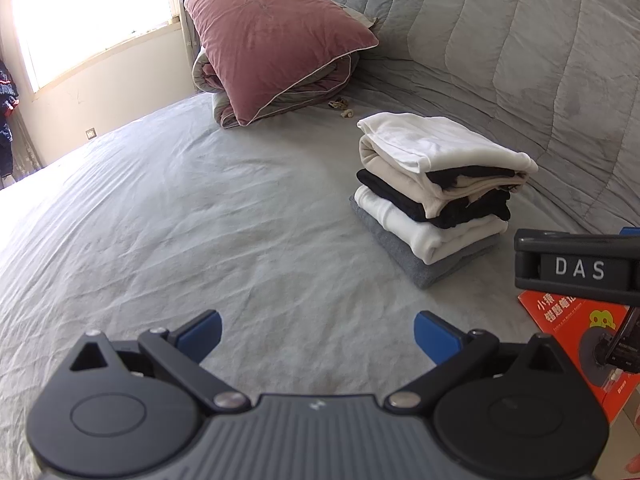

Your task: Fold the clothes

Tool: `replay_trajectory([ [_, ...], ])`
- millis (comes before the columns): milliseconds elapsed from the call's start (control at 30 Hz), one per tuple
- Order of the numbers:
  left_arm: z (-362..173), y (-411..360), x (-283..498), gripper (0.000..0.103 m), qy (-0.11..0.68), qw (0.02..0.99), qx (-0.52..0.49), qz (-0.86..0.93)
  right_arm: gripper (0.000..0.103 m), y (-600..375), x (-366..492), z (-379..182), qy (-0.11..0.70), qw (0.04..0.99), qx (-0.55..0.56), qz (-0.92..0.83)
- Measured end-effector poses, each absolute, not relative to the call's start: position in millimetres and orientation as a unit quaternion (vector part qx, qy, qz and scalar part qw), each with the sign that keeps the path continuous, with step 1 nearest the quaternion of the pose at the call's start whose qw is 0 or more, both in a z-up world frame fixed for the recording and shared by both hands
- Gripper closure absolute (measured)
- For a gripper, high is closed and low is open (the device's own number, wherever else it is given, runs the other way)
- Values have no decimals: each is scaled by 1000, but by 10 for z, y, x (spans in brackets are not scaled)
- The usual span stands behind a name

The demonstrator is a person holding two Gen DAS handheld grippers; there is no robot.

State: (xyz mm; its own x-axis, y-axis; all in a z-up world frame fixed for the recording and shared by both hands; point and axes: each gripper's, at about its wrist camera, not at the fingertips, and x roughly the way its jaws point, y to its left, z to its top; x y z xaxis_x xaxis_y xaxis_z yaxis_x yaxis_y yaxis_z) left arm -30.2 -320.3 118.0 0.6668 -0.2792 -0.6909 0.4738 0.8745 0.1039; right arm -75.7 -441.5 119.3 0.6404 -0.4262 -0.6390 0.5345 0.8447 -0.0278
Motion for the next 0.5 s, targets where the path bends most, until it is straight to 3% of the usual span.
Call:
replay_trajectory([
  [500,1542,-2520,-589,1,333,908,105,-231,0,-3919,-1079,1624,306,918,64,-246],
])
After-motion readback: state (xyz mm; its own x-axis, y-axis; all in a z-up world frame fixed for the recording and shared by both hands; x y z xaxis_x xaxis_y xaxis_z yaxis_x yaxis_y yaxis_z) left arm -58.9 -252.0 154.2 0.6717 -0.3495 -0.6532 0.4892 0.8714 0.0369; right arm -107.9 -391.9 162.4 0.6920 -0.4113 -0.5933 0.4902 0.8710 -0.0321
